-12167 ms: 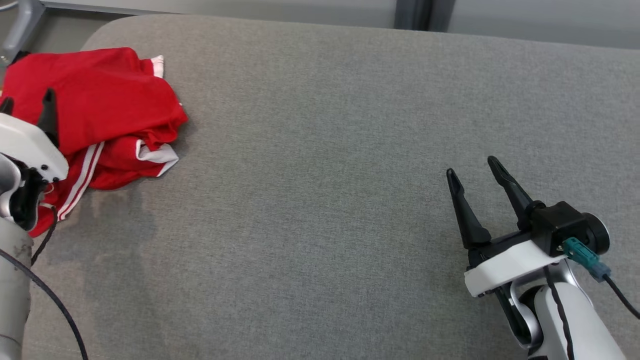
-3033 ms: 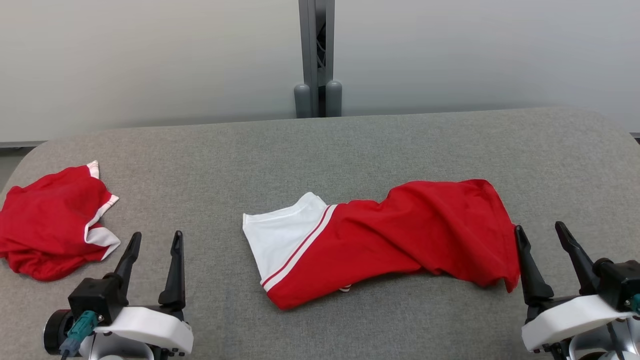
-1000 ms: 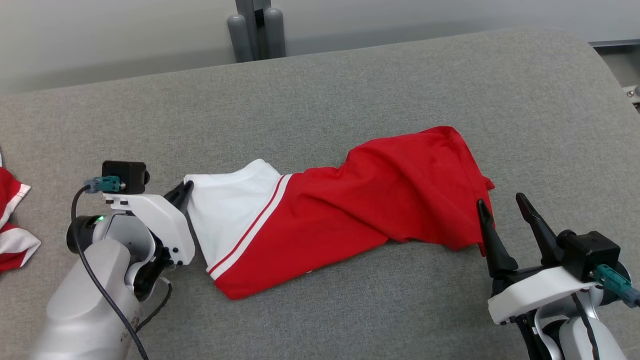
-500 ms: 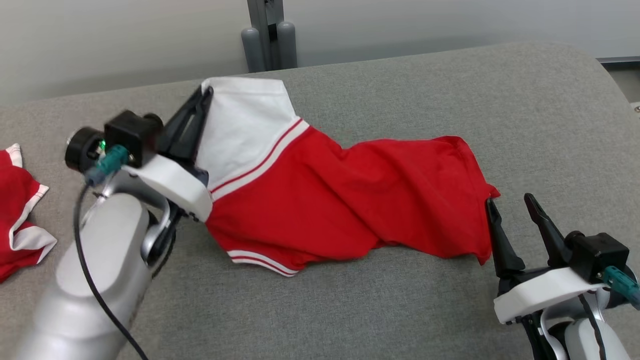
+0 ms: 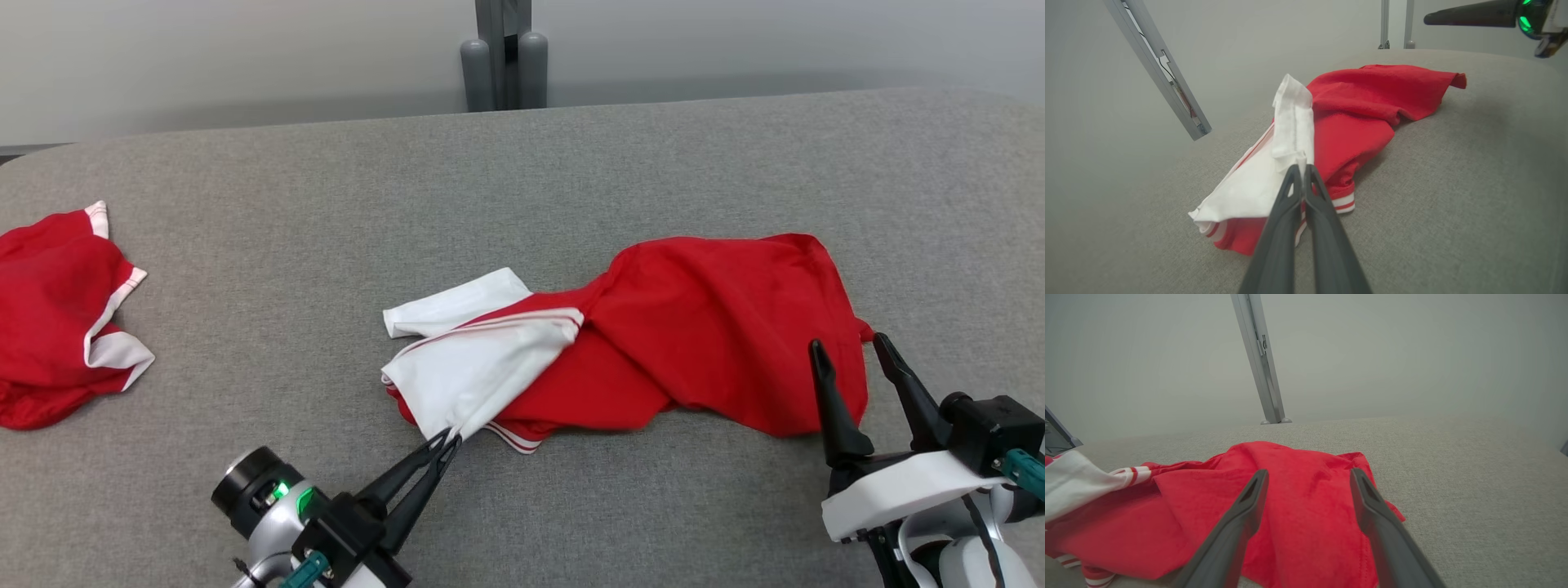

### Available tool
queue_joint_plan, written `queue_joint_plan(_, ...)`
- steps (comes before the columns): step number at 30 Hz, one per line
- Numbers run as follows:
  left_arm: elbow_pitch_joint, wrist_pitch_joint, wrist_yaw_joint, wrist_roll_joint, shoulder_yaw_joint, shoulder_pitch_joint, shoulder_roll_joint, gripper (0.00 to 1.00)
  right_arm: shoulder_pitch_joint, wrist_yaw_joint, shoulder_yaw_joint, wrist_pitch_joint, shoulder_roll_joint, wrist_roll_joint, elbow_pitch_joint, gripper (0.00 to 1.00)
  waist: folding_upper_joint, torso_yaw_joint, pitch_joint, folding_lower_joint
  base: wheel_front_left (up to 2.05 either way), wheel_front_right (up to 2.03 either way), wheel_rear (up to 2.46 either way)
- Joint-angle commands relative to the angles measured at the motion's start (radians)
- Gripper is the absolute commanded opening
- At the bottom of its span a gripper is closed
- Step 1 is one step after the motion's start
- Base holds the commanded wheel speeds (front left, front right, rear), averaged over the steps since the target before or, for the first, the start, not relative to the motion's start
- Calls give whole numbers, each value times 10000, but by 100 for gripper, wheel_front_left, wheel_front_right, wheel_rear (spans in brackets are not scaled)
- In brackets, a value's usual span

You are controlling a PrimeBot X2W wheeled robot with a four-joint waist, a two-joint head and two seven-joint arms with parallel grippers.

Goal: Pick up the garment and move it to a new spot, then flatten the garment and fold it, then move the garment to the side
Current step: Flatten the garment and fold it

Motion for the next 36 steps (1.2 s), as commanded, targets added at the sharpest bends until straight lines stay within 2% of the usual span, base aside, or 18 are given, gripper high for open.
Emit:
queue_joint_plan(1,41,-4,-47,-15,47,292,65,0,-104,0,-53,41,-65,11,-32,100,0,128,4,0,0,0,0)
queue_joint_plan(9,740,-6,292,-173,1047,827,288,0,-126,0,-51,132,-64,70,-113,100,0,349,83,0,0,0,0)
queue_joint_plan(13,1159,-6,80,-456,1474,956,14,0,-113,0,11,151,-65,145,-41,100,0,336,57,0,0,0,0)
queue_joint_plan(14,1170,-6,40,-563,1598,935,-86,20,-124,0,15,136,-66,177,-30,100,0,321,54,0,0,0,0)
queue_joint_plan(15,1152,-6,39,-605,1754,940,-168,56,-126,0,-3,100,-68,201,-28,100,0,313,49,0,0,0,0)
queue_joint_plan(16,1111,-6,28,-674,1908,976,-257,98,-111,0,-71,56,-68,206,-42,100,0,323,41,0,0,0,0)
queue_joint_plan(20,754,-5,-24,-1015,2658,1257,-690,100,-79,0,-207,-26,-69,229,-60,100,0,323,-21,0,0,0,0)
queue_joint_plan(25,8,-7,125,-1479,3930,1337,-1078,100,-194,0,-352,-86,-66,209,-167,100,0,344,-101,0,0,0,0)
queue_joint_plan(32,-724,-5,92,-1539,4872,921,-1397,100,-274,0,-622,-147,-60,-27,-309,100,0,475,-219,0,0,0,0)
queue_joint_plan(36,-753,-6,226,-1432,5145,548,-1463,100,-361,0,-712,-199,-68,-314,-439,100,0,447,-319,0,0,0,0)
